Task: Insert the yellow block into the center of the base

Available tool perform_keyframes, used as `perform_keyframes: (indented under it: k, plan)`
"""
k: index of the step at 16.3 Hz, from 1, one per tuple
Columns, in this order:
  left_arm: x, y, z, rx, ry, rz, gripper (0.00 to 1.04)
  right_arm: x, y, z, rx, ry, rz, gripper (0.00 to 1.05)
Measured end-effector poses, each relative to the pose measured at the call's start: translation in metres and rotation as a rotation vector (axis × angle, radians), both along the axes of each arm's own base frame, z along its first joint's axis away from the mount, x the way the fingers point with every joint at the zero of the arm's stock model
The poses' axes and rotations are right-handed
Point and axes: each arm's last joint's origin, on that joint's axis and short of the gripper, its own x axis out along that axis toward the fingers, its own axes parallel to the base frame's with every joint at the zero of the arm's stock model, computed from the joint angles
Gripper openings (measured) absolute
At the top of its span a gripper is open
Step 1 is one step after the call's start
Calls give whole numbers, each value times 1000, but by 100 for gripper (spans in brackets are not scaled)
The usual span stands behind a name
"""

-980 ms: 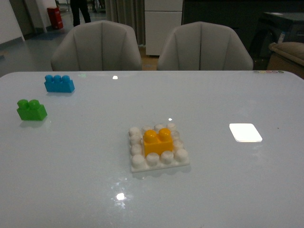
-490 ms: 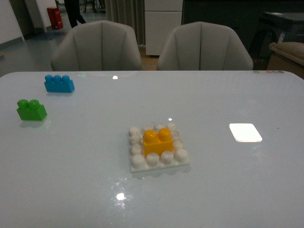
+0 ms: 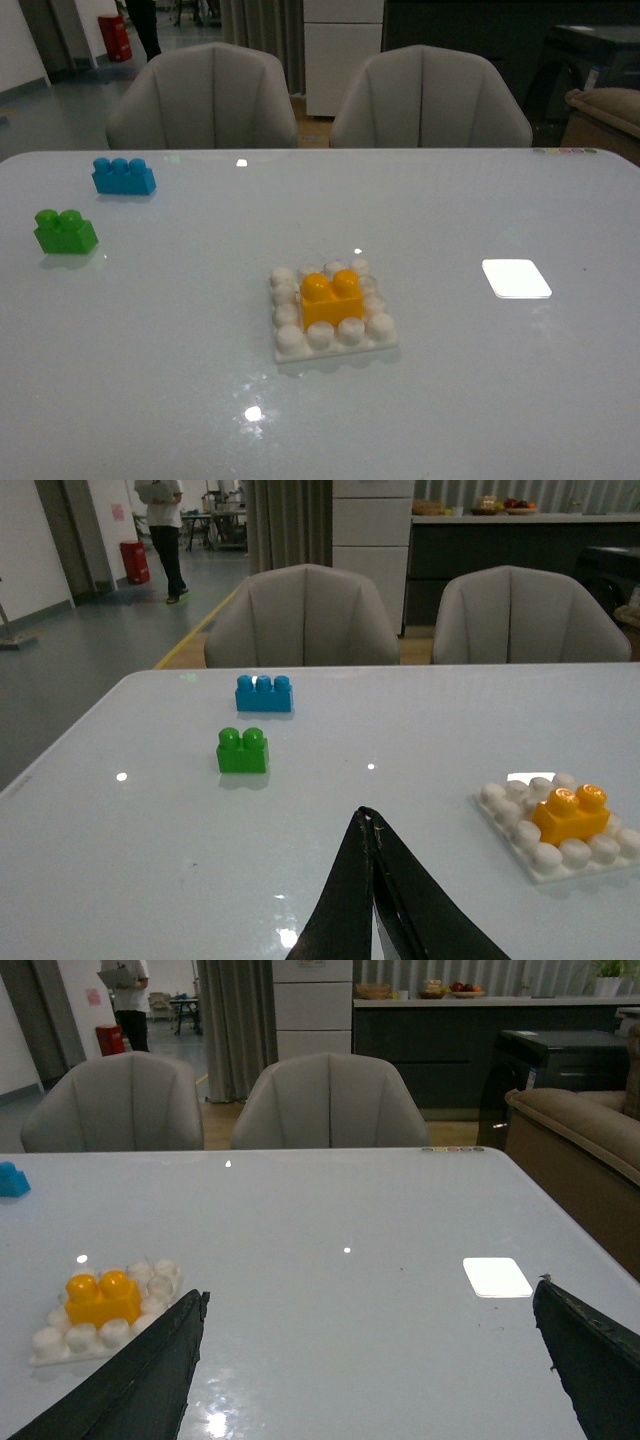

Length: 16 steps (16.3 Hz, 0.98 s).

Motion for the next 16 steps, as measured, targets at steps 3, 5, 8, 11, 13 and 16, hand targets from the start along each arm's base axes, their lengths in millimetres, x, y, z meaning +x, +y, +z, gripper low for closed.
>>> perform_keyframes:
  k: [3,5,8,11,13,16]
  plan:
    - [0,0,0,0,3,0,27,0,0,0,0,-1,0,98]
    - [0,0,0,0,3,0,51,0,0,0,0,-1,0,98]
    - [0,0,0,0,3,0,87,0,0,0,0,-1,0,98]
    - [0,0,0,0,3,0,98,0,0,0,0,-1,0,98]
    - [0,0,0,0,3,0,98,0,0,0,0,-1,0,98]
    - [0,0,0,0,3,0,98,0,0,0,0,-1,0,98]
